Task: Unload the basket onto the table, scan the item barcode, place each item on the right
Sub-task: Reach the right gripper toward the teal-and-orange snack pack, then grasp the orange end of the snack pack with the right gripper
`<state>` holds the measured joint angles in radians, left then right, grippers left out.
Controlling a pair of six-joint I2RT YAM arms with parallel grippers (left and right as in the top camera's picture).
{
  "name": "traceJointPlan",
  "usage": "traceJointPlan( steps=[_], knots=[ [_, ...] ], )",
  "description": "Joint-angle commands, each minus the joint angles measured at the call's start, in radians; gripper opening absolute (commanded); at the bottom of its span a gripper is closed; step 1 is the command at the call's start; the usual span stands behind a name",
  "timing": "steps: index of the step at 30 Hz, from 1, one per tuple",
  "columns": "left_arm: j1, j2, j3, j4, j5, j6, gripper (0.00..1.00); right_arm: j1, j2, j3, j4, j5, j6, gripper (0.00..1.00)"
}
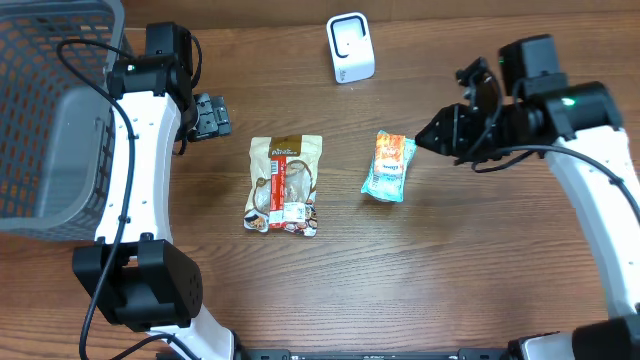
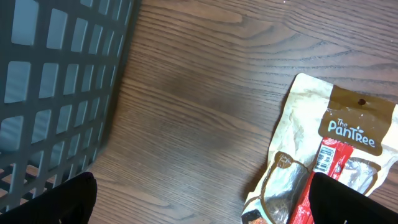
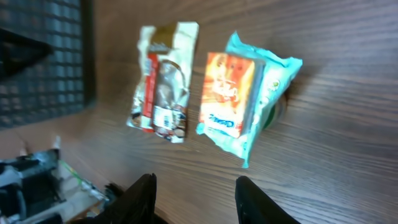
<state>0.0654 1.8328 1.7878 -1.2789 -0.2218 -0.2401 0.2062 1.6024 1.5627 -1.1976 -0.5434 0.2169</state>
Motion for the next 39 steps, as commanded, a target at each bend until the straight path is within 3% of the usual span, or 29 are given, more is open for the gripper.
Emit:
traceJointPlan(
  steps=[1,9,20,39],
  knots=[
    [-0.007,-0.002,0.015,0.001,-0.014,0.000,1.00,0.036,0.032,-0.008,0.017,0.076,0.001,0.43],
    [-0.007,-0.002,0.015,0.000,-0.014,0.000,1.00,0.081,0.092,-0.008,0.086,0.221,0.101,0.44],
    [-0.007,-0.002,0.015,0.001,-0.014,0.000,0.99,0.082,0.204,-0.009,0.097,0.220,0.102,0.47],
    [-0.007,-0.002,0.015,0.000,-0.014,0.000,1.00,0.083,0.209,-0.105,0.201,0.116,0.101,0.47]
  ],
)
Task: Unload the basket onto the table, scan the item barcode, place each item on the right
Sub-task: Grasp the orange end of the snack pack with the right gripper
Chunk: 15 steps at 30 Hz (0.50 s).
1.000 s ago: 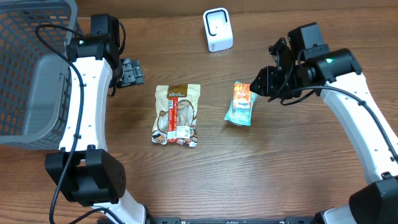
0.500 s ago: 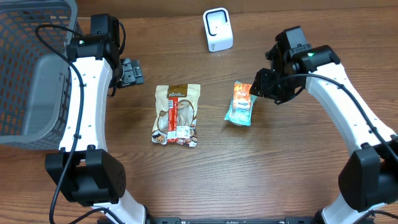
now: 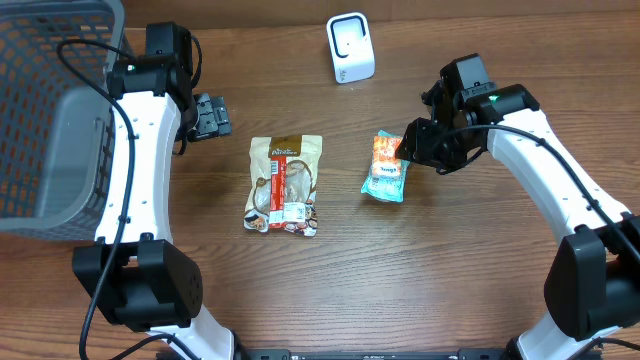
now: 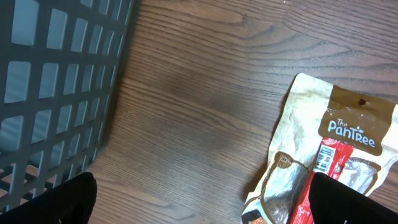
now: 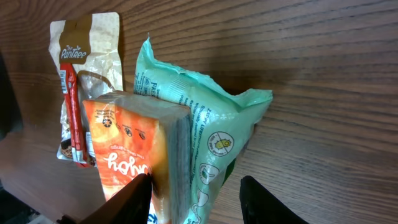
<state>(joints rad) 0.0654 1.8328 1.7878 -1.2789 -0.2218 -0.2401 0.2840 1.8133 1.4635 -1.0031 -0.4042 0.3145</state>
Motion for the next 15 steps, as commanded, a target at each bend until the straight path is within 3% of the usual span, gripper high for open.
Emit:
traceJointPlan(
  steps=[1,5,15],
  knots=[
    [-0.007,-0.002,0.015,0.000,-0.014,0.000,1.00,0.005,-0.002,-0.006,0.007,-0.024,0.004,0.47],
    [-0.007,-0.002,0.015,0.001,-0.014,0.000,1.00,0.005,-0.002,-0.006,0.006,-0.031,0.005,0.41],
    [-0.007,-0.002,0.015,0.001,-0.014,0.000,1.00,0.005,-0.002,-0.006,0.009,-0.087,0.004,0.43]
  ],
)
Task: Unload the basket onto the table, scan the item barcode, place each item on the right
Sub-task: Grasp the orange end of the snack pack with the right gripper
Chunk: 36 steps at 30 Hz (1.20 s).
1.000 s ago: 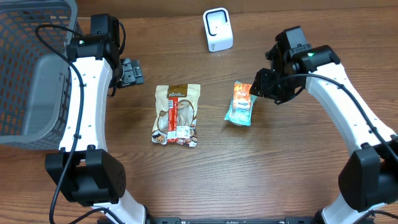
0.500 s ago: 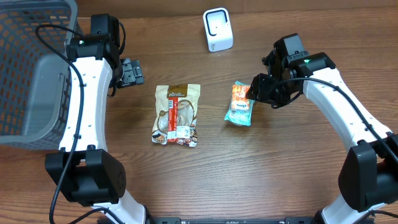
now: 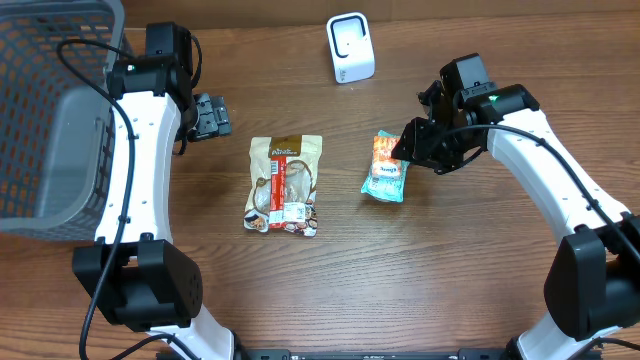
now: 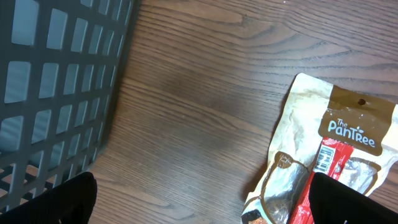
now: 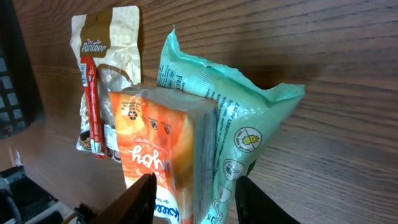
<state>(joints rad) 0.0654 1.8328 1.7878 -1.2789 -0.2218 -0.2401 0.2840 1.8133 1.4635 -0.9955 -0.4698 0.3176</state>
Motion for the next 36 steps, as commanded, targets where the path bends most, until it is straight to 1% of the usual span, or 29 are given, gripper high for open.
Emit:
traceJointPlan(
  steps=[1,6,13,14,21,25,33,36],
  knots=[
    [-0.007,-0.002,0.015,0.001,-0.014,0.000,1.00,0.005,-0.002,-0.006,-0.001,-0.022,0.001,0.43],
    [-0.007,-0.002,0.015,0.000,-0.014,0.000,1.00,0.024,-0.002,-0.006,0.000,-0.010,0.001,0.43],
    [-0.007,-0.002,0.015,0.001,-0.014,0.000,1.00,0.068,-0.002,-0.006,0.000,0.094,0.002,0.42],
    [-0.007,-0.002,0.015,0.001,-0.014,0.000,1.00,0.069,-0.002,-0.006,0.000,0.113,0.026,0.42],
    [-0.007,-0.002,0.015,0.001,-0.014,0.000,1.00,0.069,-0.002,-0.012,0.023,0.121,0.031,0.42],
    [-0.007,-0.002,0.015,0.001,-0.014,0.000,1.00,0.069,-0.002,-0.012,0.032,0.121,0.031,0.39],
    [-0.007,-0.002,0.015,0.001,-0.014,0.000,0.99,0.069,-0.002,-0.038,0.047,0.121,0.032,0.38],
    [-0.007,-0.002,0.015,0.001,-0.014,0.000,0.99,0.069,-0.002,-0.051,0.049,0.121,0.035,0.33]
  ],
)
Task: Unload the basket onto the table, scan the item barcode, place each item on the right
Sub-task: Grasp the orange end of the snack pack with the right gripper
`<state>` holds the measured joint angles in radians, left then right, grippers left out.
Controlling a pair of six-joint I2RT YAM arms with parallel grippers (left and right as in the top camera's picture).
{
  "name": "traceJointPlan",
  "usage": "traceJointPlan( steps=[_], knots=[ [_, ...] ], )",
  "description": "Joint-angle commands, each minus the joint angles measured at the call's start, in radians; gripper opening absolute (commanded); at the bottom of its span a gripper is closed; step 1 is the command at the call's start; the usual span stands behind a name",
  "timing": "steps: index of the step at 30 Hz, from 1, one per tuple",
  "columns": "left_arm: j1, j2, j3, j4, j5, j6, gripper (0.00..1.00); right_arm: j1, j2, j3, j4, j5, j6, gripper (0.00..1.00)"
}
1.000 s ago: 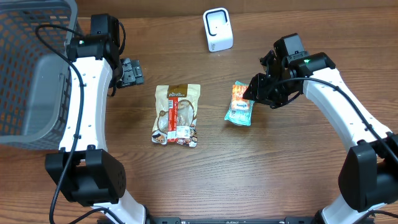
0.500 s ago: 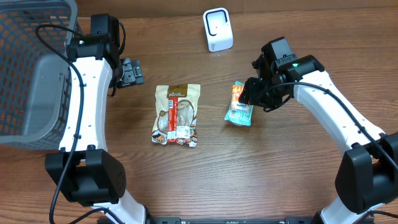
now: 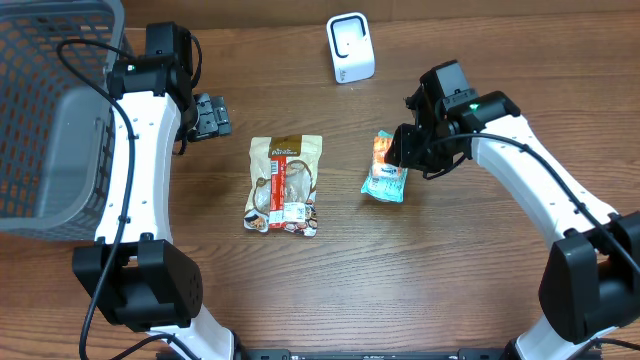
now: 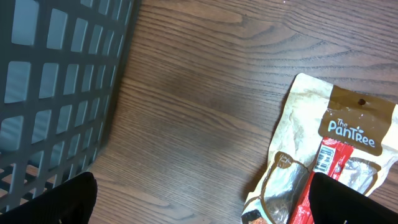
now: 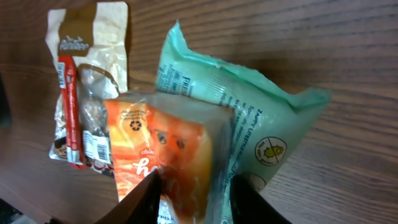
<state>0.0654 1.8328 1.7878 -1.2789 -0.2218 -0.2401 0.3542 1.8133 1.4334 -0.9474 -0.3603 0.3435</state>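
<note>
An orange and teal snack packet [image 3: 384, 172] lies right of the table's middle. My right gripper [image 3: 398, 150] is at its far end. In the right wrist view the fingers press both sides of the packet [image 5: 249, 124], whose orange face looks pinched and blurred, so my right gripper [image 5: 193, 186] is shut on it. The white barcode scanner [image 3: 350, 47] stands at the back of the table. My left gripper [image 3: 213, 115] hovers open near the basket with nothing between its fingers [image 4: 202, 199].
A brown and cream PanTree pouch [image 3: 285, 185] lies flat left of the packet, also seen as the pouch [image 4: 329, 149] under the left wrist. A grey mesh basket [image 3: 50, 110] fills the far left.
My right gripper's fingers have drawn slightly closer together on the packet, and its orange face now looks squeezed. The arm shifted a little to the left. The left arm has not moved.
My right gripper first hung open, up and to the right of the packet. Later it was down at the packet's far end with its fingers astride it, and stayed so. Now the fingers press on the packet. The left arm held still throughout.
</note>
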Motion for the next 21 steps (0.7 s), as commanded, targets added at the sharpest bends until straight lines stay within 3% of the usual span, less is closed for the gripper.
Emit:
traceJointPlan(
  steps=[1,3,7,21],
  knots=[
    [-0.007,-0.002,0.015,0.001,-0.014,0.000,1.00,-0.002,-0.002,-0.021,0.001,0.011,0.008,0.28],
    [-0.007,-0.002,0.015,0.000,-0.014,0.000,0.99,-0.002,-0.003,-0.019,0.000,0.006,0.008,0.13],
    [-0.007,-0.002,0.015,0.001,-0.014,0.000,1.00,-0.019,-0.018,-0.001,0.000,-0.083,0.008,0.04],
    [-0.007,-0.002,0.015,0.001,-0.014,0.000,1.00,-0.165,-0.105,0.034,0.008,-0.722,-0.003,0.04]
  ],
)
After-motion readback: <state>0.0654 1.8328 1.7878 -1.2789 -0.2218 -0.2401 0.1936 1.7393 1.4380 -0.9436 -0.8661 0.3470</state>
